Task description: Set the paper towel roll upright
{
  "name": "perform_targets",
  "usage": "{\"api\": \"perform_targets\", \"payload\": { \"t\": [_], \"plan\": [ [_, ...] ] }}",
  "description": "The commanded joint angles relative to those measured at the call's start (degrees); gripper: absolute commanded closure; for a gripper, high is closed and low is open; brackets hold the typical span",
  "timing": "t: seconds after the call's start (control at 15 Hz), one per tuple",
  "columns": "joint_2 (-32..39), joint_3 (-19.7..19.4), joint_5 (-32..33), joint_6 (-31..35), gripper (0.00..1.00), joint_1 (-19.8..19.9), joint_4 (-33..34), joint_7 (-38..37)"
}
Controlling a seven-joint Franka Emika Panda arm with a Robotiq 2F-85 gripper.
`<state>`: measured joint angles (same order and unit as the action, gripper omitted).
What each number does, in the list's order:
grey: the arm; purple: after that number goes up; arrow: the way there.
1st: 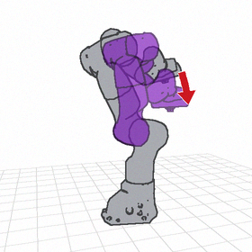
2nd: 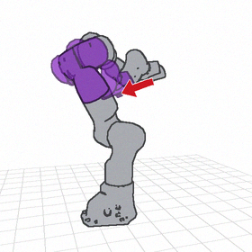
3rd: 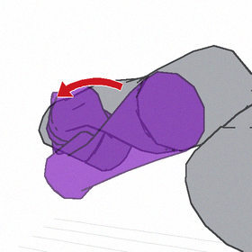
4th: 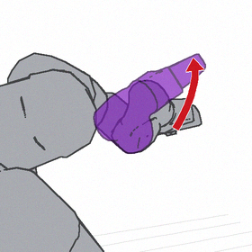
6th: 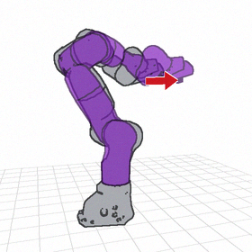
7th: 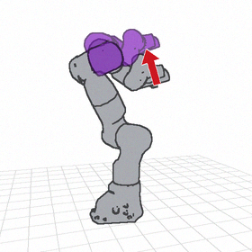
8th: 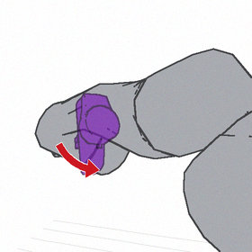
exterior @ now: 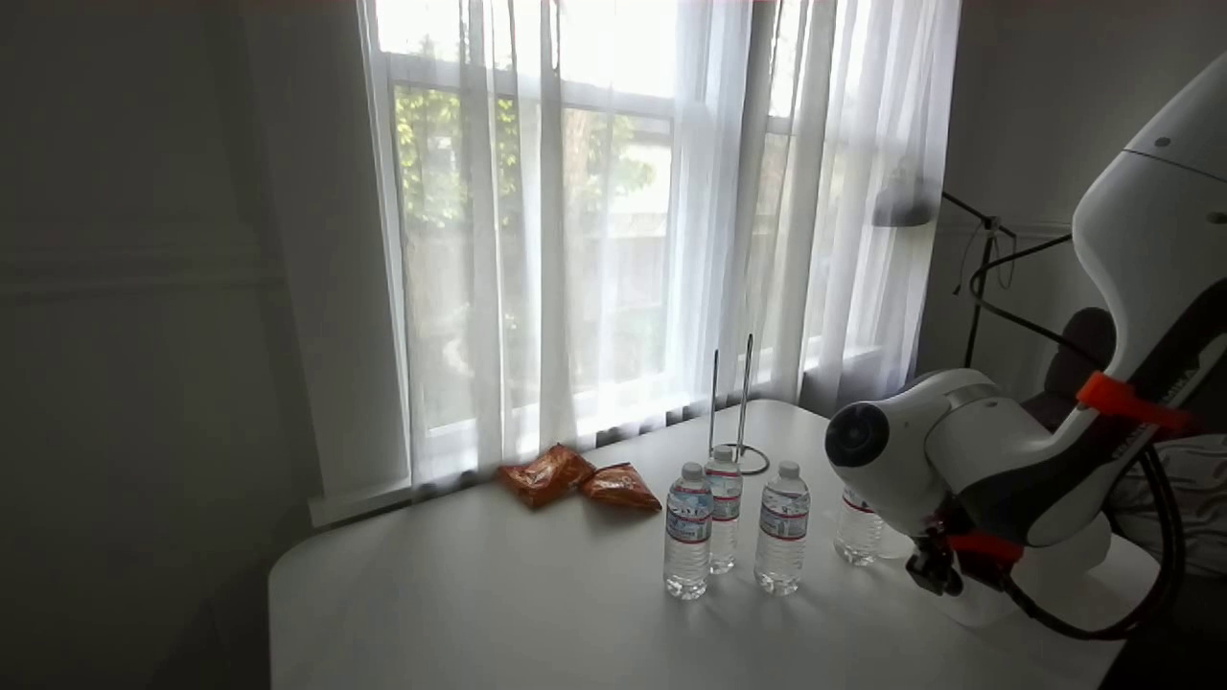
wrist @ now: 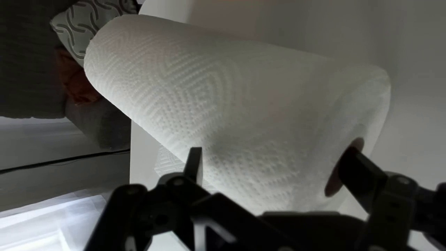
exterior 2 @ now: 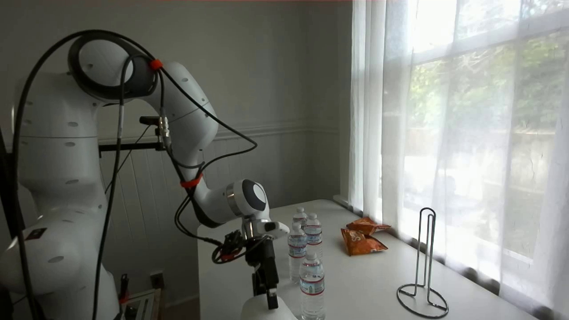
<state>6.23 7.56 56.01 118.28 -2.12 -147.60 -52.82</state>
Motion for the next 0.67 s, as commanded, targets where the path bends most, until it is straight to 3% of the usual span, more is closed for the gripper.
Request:
{"api": "perform_targets", "payload": {
  "t": [0.0, 0.07, 0.13, 0.2, 0.6],
  "plan": [
    [1.8, -1.6, 1.9, -2.0, 0.0, -1.5, 1.1, -1.4],
    [1.9, -1.8, 1.6, -2.3, 0.0, -1.6, 1.2, -1.0],
    [2.0, -1.9, 1.4, -2.4, 0.09, -1.6, 1.3, -0.8],
    [1.8, -2.0, 1.4, -2.6, 0.26, -1.6, 1.2, -0.8],
    [-1.1, -2.4, -0.4, -3.7, 0.66, -1.2, 0.0, 1.4]
  ]
}}
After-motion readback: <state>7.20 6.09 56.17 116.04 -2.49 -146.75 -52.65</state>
